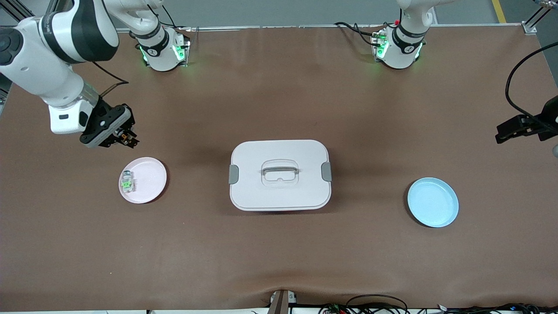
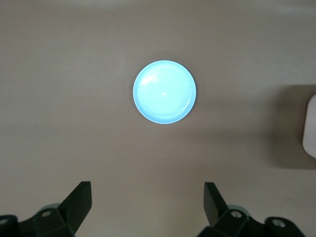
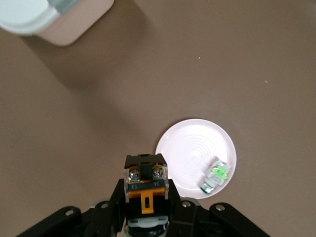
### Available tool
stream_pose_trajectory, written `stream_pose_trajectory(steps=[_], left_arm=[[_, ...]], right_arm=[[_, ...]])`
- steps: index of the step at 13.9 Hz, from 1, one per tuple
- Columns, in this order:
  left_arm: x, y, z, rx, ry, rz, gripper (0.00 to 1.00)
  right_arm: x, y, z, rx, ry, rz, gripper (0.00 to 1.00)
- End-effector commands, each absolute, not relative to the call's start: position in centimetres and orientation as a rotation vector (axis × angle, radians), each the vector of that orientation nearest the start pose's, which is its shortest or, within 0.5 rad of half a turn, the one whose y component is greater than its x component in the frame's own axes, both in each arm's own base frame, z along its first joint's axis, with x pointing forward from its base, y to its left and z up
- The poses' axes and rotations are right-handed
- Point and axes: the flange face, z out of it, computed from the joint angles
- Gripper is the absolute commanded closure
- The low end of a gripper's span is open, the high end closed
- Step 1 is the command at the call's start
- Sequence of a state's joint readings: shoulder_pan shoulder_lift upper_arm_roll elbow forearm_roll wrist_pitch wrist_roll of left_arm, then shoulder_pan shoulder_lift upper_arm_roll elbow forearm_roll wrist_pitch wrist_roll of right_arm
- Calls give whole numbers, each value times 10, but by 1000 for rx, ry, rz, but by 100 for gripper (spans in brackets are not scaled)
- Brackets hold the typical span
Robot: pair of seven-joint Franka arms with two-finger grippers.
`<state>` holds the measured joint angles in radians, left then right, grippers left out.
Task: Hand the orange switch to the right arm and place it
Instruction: 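Carry the switch with the right gripper down onto the pink plate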
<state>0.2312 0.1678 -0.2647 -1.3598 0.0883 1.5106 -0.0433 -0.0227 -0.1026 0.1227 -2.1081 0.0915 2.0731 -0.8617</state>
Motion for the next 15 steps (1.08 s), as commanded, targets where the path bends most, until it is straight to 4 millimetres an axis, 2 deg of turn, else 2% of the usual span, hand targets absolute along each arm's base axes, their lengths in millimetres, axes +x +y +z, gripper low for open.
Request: stream_pose_trajectory(steps=[1,3,5,6,10,12,15], left_arm=[[564,5,628,-3115,-16,14,0],[545,2,633,-3117,-10,14,0],[531,-7,641,-3116,13,19,0],[527,-6,647,-3117,10,5,0],[525,-5,650,-3118,8,2,0],[525,-6,649,-3118,10,2,0],[526,-9,650,-3125,16,-3,0]], right_arm=[[543,37,454,-2718,-1540,-111,100],[549,29,444,-2670,-1659,-129,100],[558,22,430,-2584,-1868,-127,100],[560,17,423,-2570,-1888,-130,100],[568,5,385,-2461,-2000,-76,100],[576,-5,357,-2377,-2103,-71,100],[579,-11,321,-2384,-2127,-129,100]])
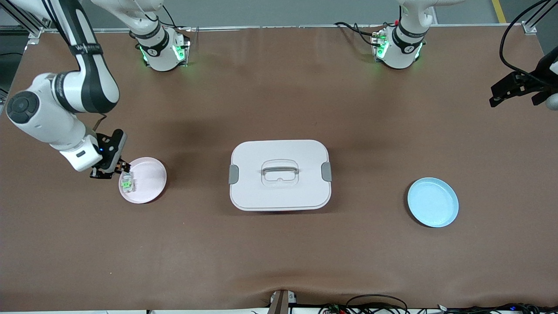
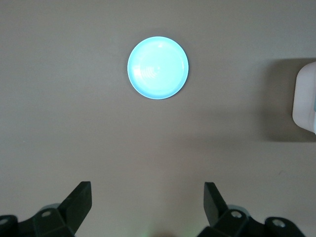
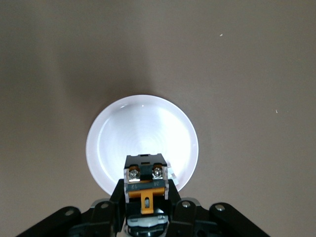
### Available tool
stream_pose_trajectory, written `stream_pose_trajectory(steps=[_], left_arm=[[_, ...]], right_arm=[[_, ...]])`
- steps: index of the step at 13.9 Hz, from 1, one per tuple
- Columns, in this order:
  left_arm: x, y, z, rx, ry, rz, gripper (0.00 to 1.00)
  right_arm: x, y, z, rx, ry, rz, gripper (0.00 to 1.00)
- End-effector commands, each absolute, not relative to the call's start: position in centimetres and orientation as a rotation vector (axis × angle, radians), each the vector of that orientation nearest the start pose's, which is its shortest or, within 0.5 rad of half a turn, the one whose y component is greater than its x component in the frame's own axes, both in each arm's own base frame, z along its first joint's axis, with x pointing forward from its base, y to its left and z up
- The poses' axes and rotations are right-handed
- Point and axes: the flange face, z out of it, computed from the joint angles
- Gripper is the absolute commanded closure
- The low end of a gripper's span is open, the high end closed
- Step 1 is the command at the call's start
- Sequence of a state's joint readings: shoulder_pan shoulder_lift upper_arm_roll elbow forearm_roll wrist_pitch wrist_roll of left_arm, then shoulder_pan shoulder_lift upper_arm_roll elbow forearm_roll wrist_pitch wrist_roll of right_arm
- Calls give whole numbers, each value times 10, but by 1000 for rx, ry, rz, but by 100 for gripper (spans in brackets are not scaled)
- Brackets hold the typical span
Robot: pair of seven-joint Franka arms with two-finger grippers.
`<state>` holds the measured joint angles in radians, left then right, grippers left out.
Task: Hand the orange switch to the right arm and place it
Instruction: 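Carry the switch with the right gripper down onto the pink plate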
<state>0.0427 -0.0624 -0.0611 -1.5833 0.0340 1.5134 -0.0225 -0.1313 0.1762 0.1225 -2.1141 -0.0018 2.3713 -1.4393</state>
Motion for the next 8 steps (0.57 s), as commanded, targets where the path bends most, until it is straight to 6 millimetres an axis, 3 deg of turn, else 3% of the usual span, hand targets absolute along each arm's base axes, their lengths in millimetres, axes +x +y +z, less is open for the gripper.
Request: stream_pose_trajectory(steps=[1,8], left_arm=[[525,-9,651,-3134,14,-5,0],[526,-10,649,-3141,12,-7,0]], right_arm=[[580,-11,311,-2384,-2127,-138,100],[578,-5,248,-2382,-2130,-187,100]])
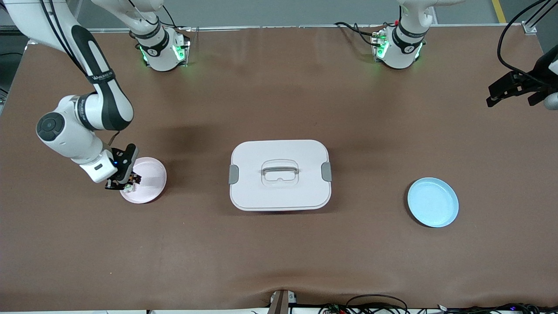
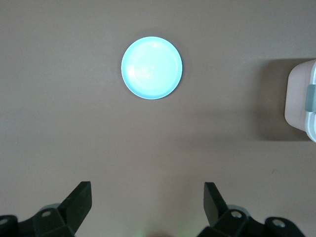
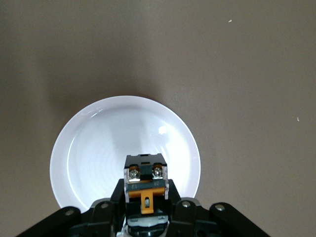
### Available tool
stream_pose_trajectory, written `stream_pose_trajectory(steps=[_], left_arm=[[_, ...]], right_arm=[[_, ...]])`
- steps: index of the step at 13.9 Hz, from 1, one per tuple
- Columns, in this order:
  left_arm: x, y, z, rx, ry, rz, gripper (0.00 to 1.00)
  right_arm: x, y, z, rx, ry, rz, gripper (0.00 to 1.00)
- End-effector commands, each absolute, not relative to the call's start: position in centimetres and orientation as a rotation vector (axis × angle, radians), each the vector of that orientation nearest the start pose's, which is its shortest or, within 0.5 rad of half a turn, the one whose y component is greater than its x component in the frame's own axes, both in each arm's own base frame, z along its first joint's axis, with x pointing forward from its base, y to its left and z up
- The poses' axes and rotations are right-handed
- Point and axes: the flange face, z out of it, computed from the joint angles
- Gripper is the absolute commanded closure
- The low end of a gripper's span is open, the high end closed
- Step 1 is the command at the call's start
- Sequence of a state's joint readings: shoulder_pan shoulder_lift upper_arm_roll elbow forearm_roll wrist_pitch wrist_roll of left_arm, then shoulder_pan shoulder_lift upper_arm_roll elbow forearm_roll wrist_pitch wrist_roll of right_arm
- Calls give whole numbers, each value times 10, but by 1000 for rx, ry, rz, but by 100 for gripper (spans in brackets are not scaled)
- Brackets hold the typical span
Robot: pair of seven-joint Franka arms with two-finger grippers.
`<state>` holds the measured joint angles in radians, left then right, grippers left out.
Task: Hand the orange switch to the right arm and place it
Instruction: 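Carry the switch with the right gripper down onto the pink plate, then open the right gripper to release the switch on the plate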
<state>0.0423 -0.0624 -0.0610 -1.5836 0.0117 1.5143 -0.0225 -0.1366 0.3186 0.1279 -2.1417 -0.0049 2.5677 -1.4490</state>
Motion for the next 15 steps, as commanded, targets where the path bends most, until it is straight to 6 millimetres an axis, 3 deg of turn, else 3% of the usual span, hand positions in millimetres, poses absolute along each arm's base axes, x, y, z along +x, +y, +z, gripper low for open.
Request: stream_pose_trajectory(steps=[1,4,10,15], left_arm=[[526,-10,649,-3141,12,-7,0],[526,-14,650,-3141,12,-9,0],[524,-16,651,-3140,19,-2,0],[516,-35,661,-3142,53,-12,0]], right_arm=[[573,-4,237,-2398,-2121,-211,100],[563,3,202,-2387,-2125,-226,100],[560,19,191,-2351,-2144,-209,100],[559,23,186,-2339,-2149,-198,100]])
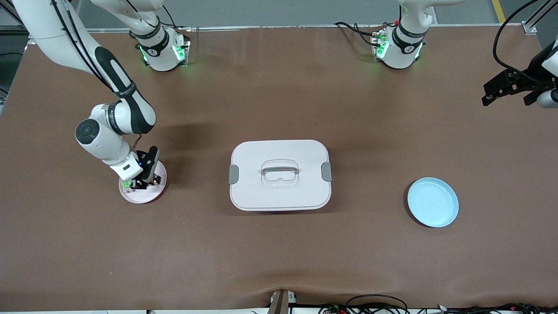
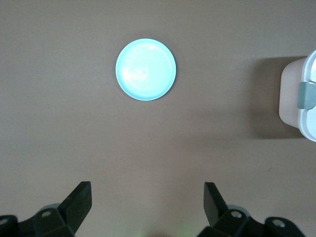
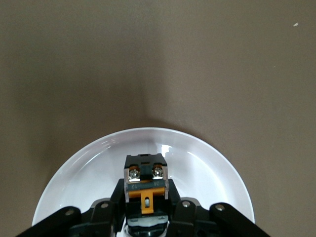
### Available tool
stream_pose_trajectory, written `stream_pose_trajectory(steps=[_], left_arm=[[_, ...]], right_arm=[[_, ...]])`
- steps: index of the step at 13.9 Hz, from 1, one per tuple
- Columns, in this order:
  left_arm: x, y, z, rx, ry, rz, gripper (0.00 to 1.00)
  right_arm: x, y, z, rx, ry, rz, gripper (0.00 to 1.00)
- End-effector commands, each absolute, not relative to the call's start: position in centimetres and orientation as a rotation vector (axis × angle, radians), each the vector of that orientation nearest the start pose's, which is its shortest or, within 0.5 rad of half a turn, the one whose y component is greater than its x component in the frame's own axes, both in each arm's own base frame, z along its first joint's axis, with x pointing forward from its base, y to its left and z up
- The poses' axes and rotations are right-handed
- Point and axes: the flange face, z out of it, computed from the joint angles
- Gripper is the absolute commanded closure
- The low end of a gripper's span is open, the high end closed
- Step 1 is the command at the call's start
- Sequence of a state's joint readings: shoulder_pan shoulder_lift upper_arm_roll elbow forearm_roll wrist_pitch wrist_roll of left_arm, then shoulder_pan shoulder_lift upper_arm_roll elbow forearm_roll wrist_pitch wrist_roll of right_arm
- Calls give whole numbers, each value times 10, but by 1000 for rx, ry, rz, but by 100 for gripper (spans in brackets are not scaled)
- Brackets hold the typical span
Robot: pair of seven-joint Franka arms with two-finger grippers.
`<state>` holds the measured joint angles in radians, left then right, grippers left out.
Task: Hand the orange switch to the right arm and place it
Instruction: 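Open the right gripper to release the switch on the plate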
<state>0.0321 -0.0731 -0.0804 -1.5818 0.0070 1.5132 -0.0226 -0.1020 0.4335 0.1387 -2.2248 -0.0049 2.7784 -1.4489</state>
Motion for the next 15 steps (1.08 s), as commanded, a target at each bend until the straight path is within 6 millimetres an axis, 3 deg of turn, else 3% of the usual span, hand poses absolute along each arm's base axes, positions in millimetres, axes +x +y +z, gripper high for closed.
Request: stream_pose_trajectory(steps=[1,7,8,9,15], left_arm=[[517,-36,658,-3142,53,-2,0],[522,-35,653,-3140,51,3,0],[522,-35,653,-3138,53,3,0],[521,-34,655,-3138,51,-2,0],[519,-31,655,-3135,50,7,0]], right_arm=[[559,23,185,-2337,-2150,-196,100],[559,18,182,-2337,-2149,-185,100],[562,18,185,-2337,-2155,-192,92],[563,21,186,-2331,-2160,-188,1],[571,20,195,-2335,-2156,-187,0]])
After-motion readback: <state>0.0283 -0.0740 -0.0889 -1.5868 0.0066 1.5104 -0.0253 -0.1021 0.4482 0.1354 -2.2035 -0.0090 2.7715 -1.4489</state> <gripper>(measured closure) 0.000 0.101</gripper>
